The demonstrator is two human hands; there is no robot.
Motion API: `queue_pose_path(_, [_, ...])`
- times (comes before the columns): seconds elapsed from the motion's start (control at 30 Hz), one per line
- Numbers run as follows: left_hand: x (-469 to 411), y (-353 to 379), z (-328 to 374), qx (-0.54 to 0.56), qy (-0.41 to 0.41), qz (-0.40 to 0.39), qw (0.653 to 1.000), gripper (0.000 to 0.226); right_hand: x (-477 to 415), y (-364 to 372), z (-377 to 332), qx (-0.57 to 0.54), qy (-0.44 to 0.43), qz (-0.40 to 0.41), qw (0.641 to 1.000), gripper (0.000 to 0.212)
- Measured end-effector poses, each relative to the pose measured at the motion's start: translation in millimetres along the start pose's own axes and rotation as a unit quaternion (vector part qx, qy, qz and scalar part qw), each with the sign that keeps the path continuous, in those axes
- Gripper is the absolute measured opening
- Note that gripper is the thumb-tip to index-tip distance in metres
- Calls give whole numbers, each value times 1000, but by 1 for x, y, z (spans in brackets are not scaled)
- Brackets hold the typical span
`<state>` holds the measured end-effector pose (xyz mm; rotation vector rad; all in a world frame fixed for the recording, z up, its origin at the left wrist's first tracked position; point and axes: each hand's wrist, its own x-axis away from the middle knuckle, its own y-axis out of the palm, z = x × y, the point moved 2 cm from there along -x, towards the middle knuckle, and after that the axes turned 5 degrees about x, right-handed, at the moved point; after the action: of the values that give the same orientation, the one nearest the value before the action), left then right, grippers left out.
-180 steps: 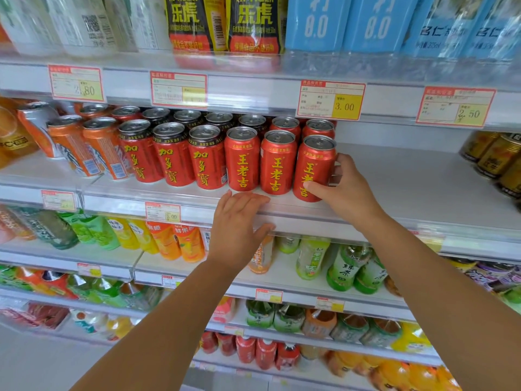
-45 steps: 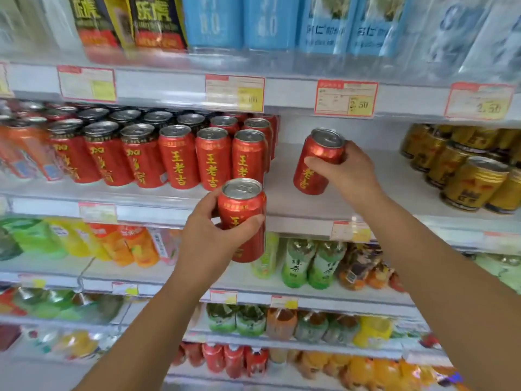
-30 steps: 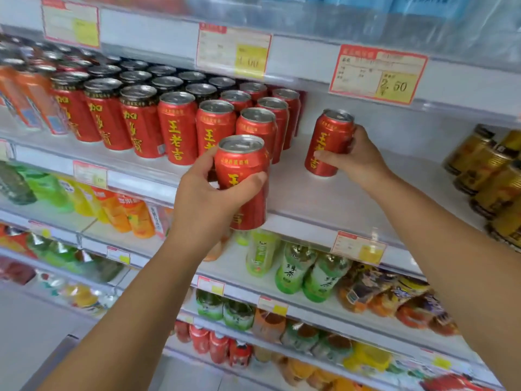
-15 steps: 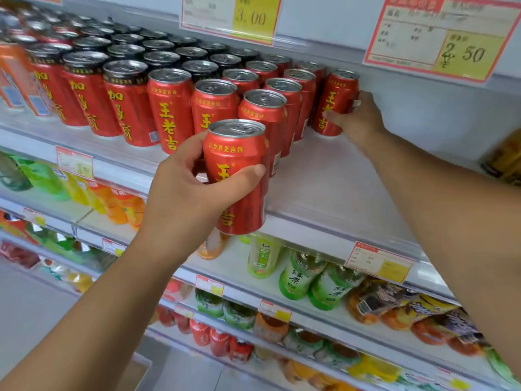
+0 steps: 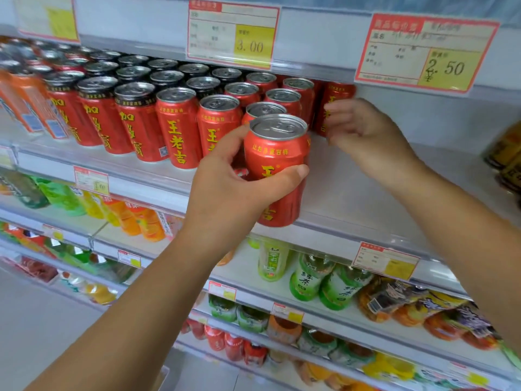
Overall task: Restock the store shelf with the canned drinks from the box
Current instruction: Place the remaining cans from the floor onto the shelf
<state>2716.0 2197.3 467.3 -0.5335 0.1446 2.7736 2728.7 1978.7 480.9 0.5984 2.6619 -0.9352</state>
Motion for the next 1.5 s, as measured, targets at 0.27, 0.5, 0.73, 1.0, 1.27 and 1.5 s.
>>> queue_pose_path(0.27, [-13, 44, -4, -23, 30, -38, 999, 57, 75, 3, -23, -52, -8, -46, 998, 71])
queue_pose_path(0.5, [-9, 26, -23, -177, 86, -53, 979, 69, 40, -4, 8, 9, 54, -4, 999, 74])
queue_pose_path(0.73, [-6, -22, -76, -378, 217, -51, 898, 47, -8, -2, 43, 12, 106, 34, 994, 81])
queue_pose_path(1.0, [-6, -21, -91, -340, 244, -54, 907, 39, -37, 8, 47, 91, 102, 76, 988, 77])
queue_pose_path(1.27, [-8, -21, -95, -338, 254, -58, 904, 38, -47, 19, 50, 58, 139, 120, 981, 67])
queue_pose_path(1.5, [-8, -24, -95, -330, 237, -75, 911, 38, -11, 20, 36, 66, 223, 140, 962, 86])
